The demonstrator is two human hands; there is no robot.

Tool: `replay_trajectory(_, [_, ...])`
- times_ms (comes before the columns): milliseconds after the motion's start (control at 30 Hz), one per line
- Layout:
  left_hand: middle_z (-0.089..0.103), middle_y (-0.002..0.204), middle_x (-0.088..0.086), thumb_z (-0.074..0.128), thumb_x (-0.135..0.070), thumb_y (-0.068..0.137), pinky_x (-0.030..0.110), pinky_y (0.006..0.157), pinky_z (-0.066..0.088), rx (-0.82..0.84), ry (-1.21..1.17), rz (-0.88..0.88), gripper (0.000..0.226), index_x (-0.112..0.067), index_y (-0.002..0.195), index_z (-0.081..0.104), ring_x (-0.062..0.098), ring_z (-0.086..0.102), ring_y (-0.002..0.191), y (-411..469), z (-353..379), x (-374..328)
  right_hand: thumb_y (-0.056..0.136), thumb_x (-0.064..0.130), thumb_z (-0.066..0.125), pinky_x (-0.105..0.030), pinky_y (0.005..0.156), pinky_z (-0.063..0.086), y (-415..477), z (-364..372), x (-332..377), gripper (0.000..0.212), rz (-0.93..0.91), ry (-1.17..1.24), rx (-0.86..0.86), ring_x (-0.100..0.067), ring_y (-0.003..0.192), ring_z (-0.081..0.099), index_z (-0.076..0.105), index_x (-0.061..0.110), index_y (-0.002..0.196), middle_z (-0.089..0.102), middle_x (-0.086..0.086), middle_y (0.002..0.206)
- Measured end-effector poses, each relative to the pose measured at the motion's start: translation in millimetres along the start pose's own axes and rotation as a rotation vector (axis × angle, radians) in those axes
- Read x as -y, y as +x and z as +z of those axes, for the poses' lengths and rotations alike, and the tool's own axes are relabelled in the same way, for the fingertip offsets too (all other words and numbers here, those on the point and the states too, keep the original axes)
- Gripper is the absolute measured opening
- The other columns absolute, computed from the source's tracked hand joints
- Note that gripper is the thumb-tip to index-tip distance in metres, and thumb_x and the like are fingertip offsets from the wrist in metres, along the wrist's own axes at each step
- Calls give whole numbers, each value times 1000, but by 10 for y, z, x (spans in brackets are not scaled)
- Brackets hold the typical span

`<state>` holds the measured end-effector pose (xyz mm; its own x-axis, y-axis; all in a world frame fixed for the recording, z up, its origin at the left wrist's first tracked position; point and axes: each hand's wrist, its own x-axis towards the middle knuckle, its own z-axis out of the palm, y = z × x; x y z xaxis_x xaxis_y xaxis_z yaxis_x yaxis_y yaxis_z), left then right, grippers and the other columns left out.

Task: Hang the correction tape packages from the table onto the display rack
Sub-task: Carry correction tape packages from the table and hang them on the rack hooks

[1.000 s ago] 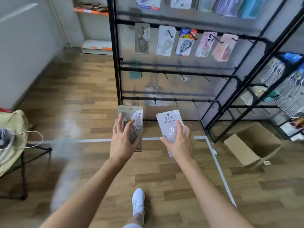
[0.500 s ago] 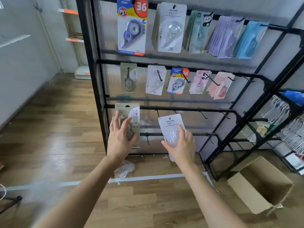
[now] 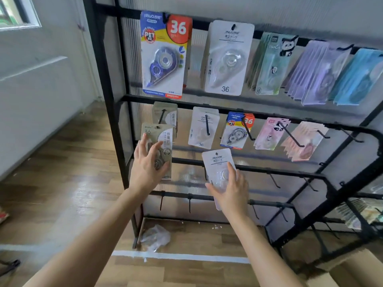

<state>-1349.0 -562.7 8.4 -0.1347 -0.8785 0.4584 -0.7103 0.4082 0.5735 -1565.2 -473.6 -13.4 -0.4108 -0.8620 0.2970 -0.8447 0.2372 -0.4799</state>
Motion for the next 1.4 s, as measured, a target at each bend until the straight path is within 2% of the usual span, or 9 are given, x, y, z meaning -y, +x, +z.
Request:
replay_trajectory(167, [9, 157, 8, 71, -28, 82, 57, 106, 33, 5, 6, -35, 62, -22, 138, 44, 33, 12, 142, 122, 161, 77, 75, 52, 71, -42, 97, 38, 239, 79, -105, 89, -20, 18, 32, -30, 124, 39, 30, 17, 146, 43, -11, 135])
replay_trajectory(467, [-2, 158, 9, 71, -22, 83, 60, 108, 24, 95, 87, -54, 81, -30, 149, 23, 36, 2, 143, 588, 373, 204, 77, 54, 68, -40, 100, 37, 481, 169, -204, 90, -22, 40, 60, -28, 127, 37, 28, 15, 147, 39, -10, 138])
replay_trajectory(633, [-5, 158, 9, 71, -17, 83, 63, 109, 23, 114, 67, -101, 85, -30, 149, 20, 42, 5, 141, 939, 538, 236, 77, 56, 67, -41, 98, 40, 598, 150, -319, 89, -10, 44, 63, -27, 125, 37, 28, 17, 147, 38, -10, 139])
replay_trajectory(833, [-12, 159, 5, 69, -18, 85, 57, 113, 19, 134, 87, -130, 85, -34, 150, 18, 40, 1, 143, 1213, 714, 261, 77, 55, 68, -40, 99, 40, 742, 105, -470, 88, -17, 22, 43, -27, 126, 37, 30, 17, 146, 37, -9, 141])
replay_trajectory(967, [-7, 159, 7, 64, -12, 87, 52, 114, 18, 124, 122, -112, 80, -31, 151, 18, 37, 6, 143, 1262, 753, 268, 77, 52, 69, -40, 97, 40, 798, 97, -506, 86, -23, 28, 28, -28, 124, 37, 31, 17, 146, 37, -8, 141])
replay_trajectory(1067, [0, 159, 10, 64, -17, 88, 51, 114, 21, 96, 168, -84, 74, -27, 150, 24, 36, 10, 143, 1266, 732, 267, 78, 54, 66, -38, 99, 39, 809, 94, -495, 86, -26, 14, 41, -25, 124, 35, 27, 19, 147, 33, -6, 143])
replay_trajectory(1233, [3, 159, 13, 66, -17, 85, 54, 115, 11, 106, 198, -50, 72, -22, 148, 30, 38, 2, 144, 1105, 647, 256, 78, 57, 65, -38, 99, 40, 730, 102, -418, 88, -26, 1, 55, -25, 126, 34, 25, 20, 147, 33, -6, 142])
replay_trajectory(1333, [15, 155, 19, 69, -14, 81, 57, 114, 16, 129, 194, -45, 70, -20, 143, 38, 42, 12, 141, 901, 551, 260, 77, 57, 66, -39, 99, 39, 640, 93, -352, 89, -20, 2, 44, -27, 126, 35, 27, 18, 147, 36, -9, 141])
replay_trajectory(1400, [18, 154, 21, 70, -14, 82, 57, 113, 19, 132, 172, -46, 69, -20, 143, 38, 42, 15, 141, 741, 466, 280, 76, 55, 69, -40, 100, 37, 553, 82, -287, 89, -21, 7, 26, -28, 125, 38, 31, 14, 145, 40, -11, 139])
